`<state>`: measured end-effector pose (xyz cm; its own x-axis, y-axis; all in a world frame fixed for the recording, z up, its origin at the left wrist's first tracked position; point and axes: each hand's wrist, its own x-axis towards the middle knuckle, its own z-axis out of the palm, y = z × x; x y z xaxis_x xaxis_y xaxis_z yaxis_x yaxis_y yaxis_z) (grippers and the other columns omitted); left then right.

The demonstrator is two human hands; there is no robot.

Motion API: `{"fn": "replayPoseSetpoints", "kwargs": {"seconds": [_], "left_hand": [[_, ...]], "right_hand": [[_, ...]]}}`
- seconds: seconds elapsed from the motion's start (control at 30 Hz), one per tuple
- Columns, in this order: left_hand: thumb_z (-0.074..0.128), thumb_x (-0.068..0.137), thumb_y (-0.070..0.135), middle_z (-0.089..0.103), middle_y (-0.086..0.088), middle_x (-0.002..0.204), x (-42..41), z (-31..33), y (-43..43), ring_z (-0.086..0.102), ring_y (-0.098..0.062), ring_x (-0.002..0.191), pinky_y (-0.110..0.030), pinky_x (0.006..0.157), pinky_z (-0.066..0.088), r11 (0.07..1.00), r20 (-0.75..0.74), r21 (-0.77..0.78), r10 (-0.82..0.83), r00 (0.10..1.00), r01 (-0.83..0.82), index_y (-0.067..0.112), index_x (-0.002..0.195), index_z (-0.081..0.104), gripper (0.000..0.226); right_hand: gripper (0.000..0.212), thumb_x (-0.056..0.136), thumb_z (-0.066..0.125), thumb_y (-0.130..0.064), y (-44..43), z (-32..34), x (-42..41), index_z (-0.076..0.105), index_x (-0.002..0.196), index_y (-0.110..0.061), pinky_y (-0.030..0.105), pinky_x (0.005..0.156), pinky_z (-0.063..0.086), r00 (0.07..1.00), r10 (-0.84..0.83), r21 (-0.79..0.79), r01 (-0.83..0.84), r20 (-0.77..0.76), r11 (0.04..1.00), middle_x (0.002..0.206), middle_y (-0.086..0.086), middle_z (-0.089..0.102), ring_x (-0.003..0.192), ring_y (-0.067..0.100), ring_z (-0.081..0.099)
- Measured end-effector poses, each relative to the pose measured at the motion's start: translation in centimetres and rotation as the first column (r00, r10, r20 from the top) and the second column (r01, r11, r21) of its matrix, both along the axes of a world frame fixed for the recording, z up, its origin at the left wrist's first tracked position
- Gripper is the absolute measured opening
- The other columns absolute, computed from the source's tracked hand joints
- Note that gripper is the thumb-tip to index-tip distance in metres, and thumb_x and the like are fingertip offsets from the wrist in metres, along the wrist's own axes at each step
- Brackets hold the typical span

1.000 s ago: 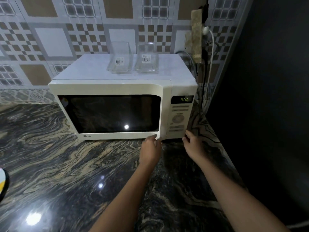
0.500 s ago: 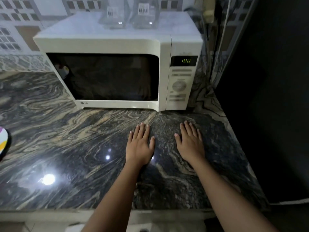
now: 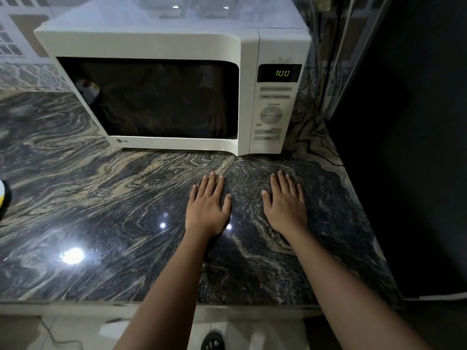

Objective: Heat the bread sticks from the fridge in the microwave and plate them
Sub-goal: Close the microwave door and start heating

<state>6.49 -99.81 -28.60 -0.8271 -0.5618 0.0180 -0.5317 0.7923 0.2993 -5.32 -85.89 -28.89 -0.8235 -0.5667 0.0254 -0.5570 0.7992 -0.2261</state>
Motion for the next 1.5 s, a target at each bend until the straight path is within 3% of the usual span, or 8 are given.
{"fn": "replayPoseSetpoints", "kwargs": {"seconds": [0.4,0.77,0.97,1.1,1.3,1.4,1.5], "left_hand": [[0.018,0.098,0.046,-0.005,0.003,0.159,-0.1,0.1,0.0,-0.01,-0.011,0.146,-0.035,0.119,-0.008,1.0,0.001,0.0,0.005,1.0,-0.005,0.026,0.15,0.001,0.058],[0.015,0.096,0.05,-0.005,0.004,0.159,-0.1,0.1,0.0,-0.01,-0.011,0.146,-0.034,0.119,-0.008,1.0,0.011,0.002,0.008,1.0,-0.008,0.027,0.15,0.002,0.06],[0.007,0.087,0.053,-0.005,0.005,0.159,0.0,0.1,0.0,-0.011,-0.011,0.145,-0.034,0.119,-0.008,1.0,0.013,0.004,0.007,1.0,-0.007,0.027,0.15,0.001,0.068],[0.007,0.087,0.053,-0.006,0.005,0.159,-0.2,0.1,-0.1,-0.011,-0.01,0.145,-0.034,0.12,-0.008,1.0,0.003,0.003,0.015,1.0,-0.015,0.028,0.15,0.001,0.068],[0.016,0.096,0.049,-0.005,0.005,0.159,-0.4,0.3,0.1,-0.01,-0.011,0.146,-0.034,0.12,-0.007,1.0,-0.007,0.009,0.005,1.0,-0.005,0.027,0.15,0.001,0.06],[0.015,0.095,0.05,-0.004,0.005,0.159,-0.2,0.2,0.0,-0.009,-0.01,0.146,-0.034,0.12,-0.006,1.0,-0.025,0.001,0.011,1.0,-0.011,0.028,0.15,0.002,0.06],[0.02,0.097,0.047,-0.004,0.005,0.159,-0.1,0.1,0.1,-0.01,-0.01,0.146,-0.034,0.12,-0.006,1.0,-0.029,0.014,0.013,0.999,-0.012,0.028,0.15,0.002,0.059]], "right_hand": [[0.056,0.098,0.028,-0.042,-0.2,0.2,0.0,0.023,0.149,-0.02,0.04,0.118,0.005,1.0,-0.007,-0.047,0.007,-0.011,0.999,0.159,-0.001,0.014,0.147,0.017,0.008],[0.056,0.098,0.027,-0.043,-0.3,0.6,0.2,0.02,0.149,-0.021,0.04,0.118,0.007,1.0,-0.016,-0.027,0.016,0.001,0.999,0.159,-0.002,0.011,0.147,0.017,0.007],[0.054,0.095,0.034,-0.049,-0.4,1.5,-0.6,0.033,0.143,-0.024,0.042,0.11,0.023,0.999,-0.038,-0.027,0.039,0.033,0.999,0.154,-0.003,0.025,0.139,0.022,0.024],[0.052,0.093,0.043,-0.046,-1.1,2.4,-2.1,0.039,0.138,-0.02,0.039,0.105,0.031,0.994,-0.069,-0.118,0.079,0.087,0.99,0.144,0.001,0.038,0.132,0.025,0.032],[0.069,0.093,0.049,-0.04,-3.6,4.9,-5.3,0.019,0.147,-0.01,0.04,0.109,0.032,0.943,-0.096,-0.405,0.227,0.319,0.886,0.149,0.013,0.032,0.136,0.03,0.032],[0.055,0.095,0.05,-0.031,-5.0,6.1,-6.0,0.033,0.138,-0.002,0.031,0.102,0.033,0.927,-0.072,-0.55,0.279,0.368,0.787,0.141,0.016,0.039,0.13,0.029,0.039],[0.047,0.096,0.049,-0.028,-5.9,6.6,-6.7,0.041,0.131,0.002,0.03,0.099,0.035,0.891,-0.074,-0.589,0.356,0.447,0.725,0.135,0.018,0.044,0.124,0.029,0.044]]}}
